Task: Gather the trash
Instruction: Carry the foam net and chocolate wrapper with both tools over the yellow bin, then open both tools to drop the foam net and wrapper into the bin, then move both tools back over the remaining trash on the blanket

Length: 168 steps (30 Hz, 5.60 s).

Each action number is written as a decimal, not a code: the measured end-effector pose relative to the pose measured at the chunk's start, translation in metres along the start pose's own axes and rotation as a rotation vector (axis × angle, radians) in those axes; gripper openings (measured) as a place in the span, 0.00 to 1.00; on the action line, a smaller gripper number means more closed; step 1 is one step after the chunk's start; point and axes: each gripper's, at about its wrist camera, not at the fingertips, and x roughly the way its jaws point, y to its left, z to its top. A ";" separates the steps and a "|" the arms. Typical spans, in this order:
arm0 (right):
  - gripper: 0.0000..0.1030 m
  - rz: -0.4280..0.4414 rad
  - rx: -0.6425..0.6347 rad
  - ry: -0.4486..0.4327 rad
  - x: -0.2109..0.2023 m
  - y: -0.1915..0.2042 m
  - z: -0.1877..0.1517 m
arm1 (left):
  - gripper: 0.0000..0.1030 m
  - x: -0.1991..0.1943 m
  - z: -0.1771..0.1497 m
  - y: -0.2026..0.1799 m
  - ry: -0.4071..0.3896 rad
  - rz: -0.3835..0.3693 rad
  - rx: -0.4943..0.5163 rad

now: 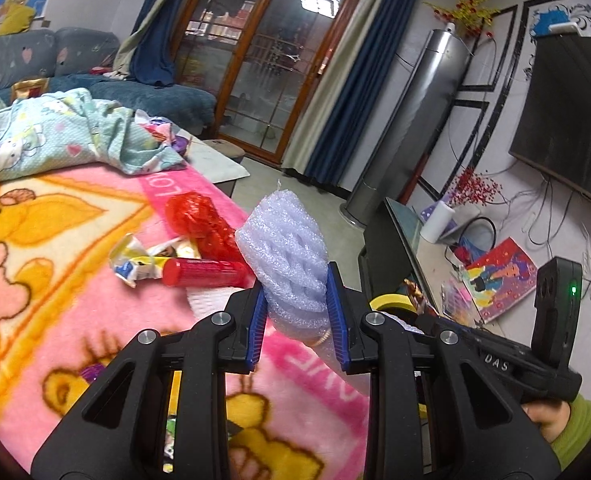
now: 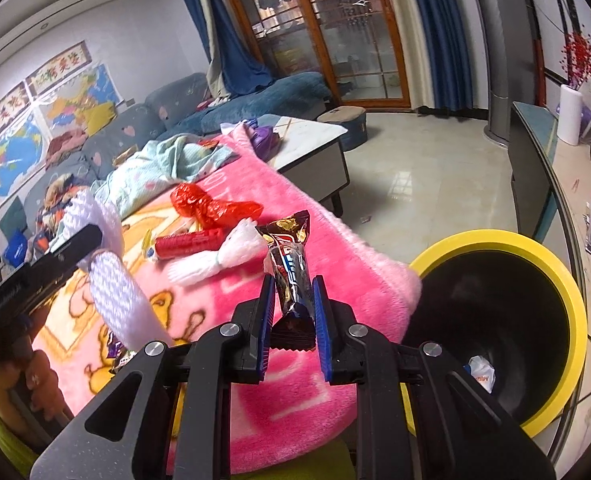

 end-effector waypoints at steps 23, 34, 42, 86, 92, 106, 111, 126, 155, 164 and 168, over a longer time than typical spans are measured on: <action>0.18 -0.055 0.134 -0.069 -0.021 -0.049 0.004 | 0.20 0.024 -0.018 -0.060 0.044 -0.067 0.152; 0.18 -0.114 0.190 -0.097 -0.028 -0.075 0.002 | 0.20 0.046 -0.029 -0.089 0.070 -0.100 0.234; 0.18 -0.157 0.226 -0.105 -0.029 -0.098 -0.002 | 0.20 0.062 -0.039 -0.113 0.092 -0.130 0.309; 0.20 -0.308 0.405 -0.034 -0.010 -0.196 -0.038 | 0.26 0.160 -0.078 -0.164 0.292 -0.204 0.346; 0.35 -0.317 0.428 -0.039 -0.011 -0.199 -0.040 | 0.55 0.162 -0.075 -0.158 0.291 -0.219 0.305; 0.45 -0.330 0.411 -0.076 -0.019 -0.188 -0.033 | 0.89 0.140 -0.059 -0.146 0.230 -0.186 0.241; 0.47 -0.336 0.359 -0.102 -0.023 -0.170 -0.026 | 0.89 0.121 -0.050 -0.132 0.179 -0.148 0.222; 0.56 -0.289 0.226 -0.145 -0.033 -0.113 -0.011 | 0.89 0.077 -0.032 -0.090 0.074 -0.060 0.178; 0.63 -0.121 -0.015 -0.124 -0.024 -0.008 -0.002 | 0.89 0.008 -0.008 -0.007 -0.072 0.108 0.061; 0.64 -0.070 -0.066 -0.102 -0.013 0.023 -0.001 | 0.89 -0.010 -0.005 0.022 -0.096 0.160 0.016; 0.65 -0.042 -0.089 -0.083 -0.006 0.037 0.000 | 0.89 -0.017 -0.003 0.036 -0.105 0.181 -0.007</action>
